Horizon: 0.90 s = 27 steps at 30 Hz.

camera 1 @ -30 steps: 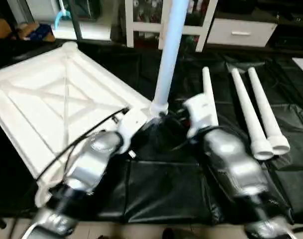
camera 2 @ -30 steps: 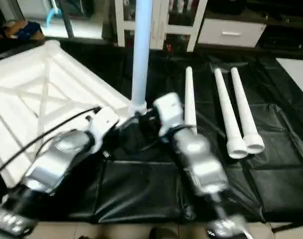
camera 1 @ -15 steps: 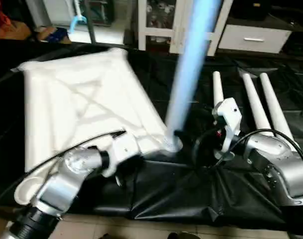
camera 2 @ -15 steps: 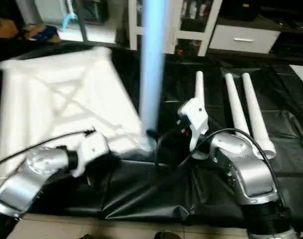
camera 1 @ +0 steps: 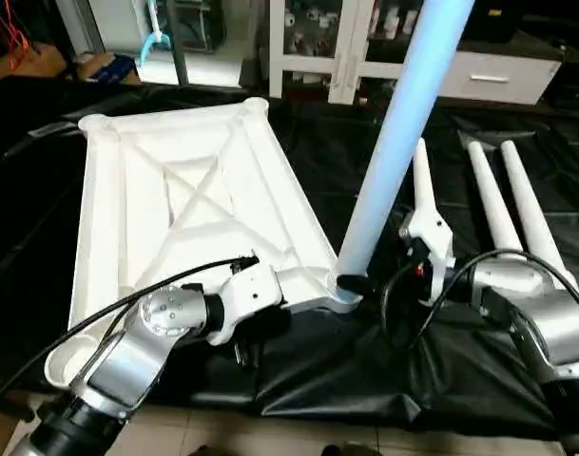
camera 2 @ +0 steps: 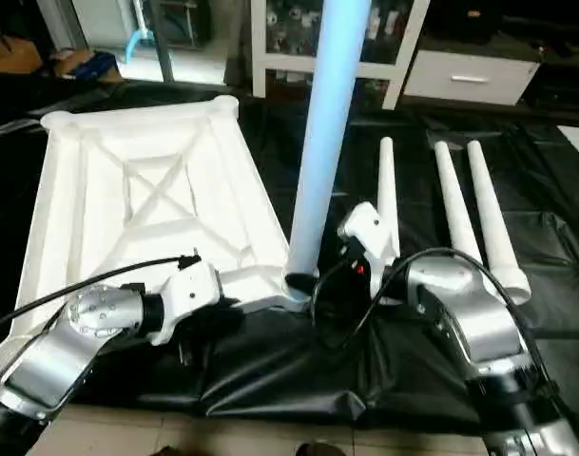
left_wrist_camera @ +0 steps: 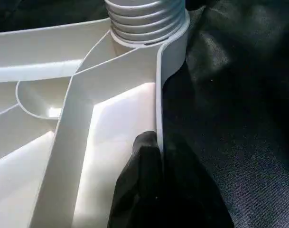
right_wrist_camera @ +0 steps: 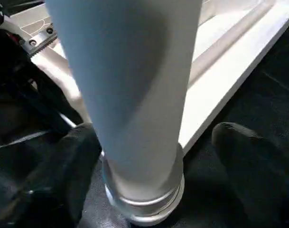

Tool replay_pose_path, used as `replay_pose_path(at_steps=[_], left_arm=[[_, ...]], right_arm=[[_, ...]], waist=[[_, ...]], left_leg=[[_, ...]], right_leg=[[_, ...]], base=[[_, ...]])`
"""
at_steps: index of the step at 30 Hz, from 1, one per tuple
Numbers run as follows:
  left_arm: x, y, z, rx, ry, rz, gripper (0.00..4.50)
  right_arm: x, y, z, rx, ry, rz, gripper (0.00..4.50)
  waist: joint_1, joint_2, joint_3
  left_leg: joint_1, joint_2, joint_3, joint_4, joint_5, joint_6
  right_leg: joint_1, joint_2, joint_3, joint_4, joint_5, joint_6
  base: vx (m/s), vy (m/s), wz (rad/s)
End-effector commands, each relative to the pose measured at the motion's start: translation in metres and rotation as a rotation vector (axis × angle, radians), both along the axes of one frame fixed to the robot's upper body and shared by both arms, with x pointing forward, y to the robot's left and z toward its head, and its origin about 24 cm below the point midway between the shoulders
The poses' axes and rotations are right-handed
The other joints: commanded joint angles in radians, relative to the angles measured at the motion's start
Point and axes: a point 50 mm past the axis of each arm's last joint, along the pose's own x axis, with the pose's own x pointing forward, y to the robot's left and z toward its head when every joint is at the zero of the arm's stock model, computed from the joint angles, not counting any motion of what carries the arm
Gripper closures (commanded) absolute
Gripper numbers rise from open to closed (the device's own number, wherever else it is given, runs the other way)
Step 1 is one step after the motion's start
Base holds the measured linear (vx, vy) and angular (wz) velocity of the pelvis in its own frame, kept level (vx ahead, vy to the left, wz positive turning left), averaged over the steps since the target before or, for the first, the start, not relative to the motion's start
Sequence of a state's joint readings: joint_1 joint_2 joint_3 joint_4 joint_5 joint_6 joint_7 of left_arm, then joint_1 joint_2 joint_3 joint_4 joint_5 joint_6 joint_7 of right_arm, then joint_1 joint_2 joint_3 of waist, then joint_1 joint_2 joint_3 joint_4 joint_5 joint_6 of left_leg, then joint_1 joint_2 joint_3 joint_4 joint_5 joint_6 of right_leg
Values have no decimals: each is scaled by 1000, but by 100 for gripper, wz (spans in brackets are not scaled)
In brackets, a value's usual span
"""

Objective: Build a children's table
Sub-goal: Insert table leg to table base

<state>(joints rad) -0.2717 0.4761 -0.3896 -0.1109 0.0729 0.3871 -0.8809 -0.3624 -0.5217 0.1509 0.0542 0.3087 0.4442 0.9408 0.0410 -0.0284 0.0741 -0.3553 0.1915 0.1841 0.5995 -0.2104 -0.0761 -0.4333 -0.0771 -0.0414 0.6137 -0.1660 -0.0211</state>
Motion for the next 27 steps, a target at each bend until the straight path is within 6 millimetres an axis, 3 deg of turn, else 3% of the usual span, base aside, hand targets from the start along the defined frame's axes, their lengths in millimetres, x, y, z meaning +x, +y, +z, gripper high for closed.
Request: replay_pose_path(at_steps=[1, 21, 25, 27], left_arm=[[-3, -13, 9, -83, -28, -56, 450], [-4, -9, 6, -67, -18, -52, 450], [-3, -6, 4, -54, -15, -4, 450], [4, -4, 3, -32, -23, 76, 450]], right_arm=[[4, -1, 1, -9, -10, 9, 59], [8, 5, -9, 33, 11, 77, 228], [7, 9, -17, 35, 19, 17, 247], [11, 14, -27, 31, 26, -87, 251]], waist=[[2, -20, -74], [5, -23, -78], [5, -21, -78], [-3, -22, -76]], left_leg=[[-6, 26, -3, -55, -49, 110], [-8, 27, -4, -50, -33, 120], [-8, 26, -4, -51, -29, 116], [-9, 25, -5, -53, -59, 92]], right_leg=[[67, -46, 38, -61, -170, -199], [69, -47, 35, -54, -159, -211], [69, -47, 36, -55, -159, -205], [67, -45, 35, -60, -211, -192]], base=[[0, 0, 0], [0, 0, 0], [0, 0, 0], [0, 0, 0]])
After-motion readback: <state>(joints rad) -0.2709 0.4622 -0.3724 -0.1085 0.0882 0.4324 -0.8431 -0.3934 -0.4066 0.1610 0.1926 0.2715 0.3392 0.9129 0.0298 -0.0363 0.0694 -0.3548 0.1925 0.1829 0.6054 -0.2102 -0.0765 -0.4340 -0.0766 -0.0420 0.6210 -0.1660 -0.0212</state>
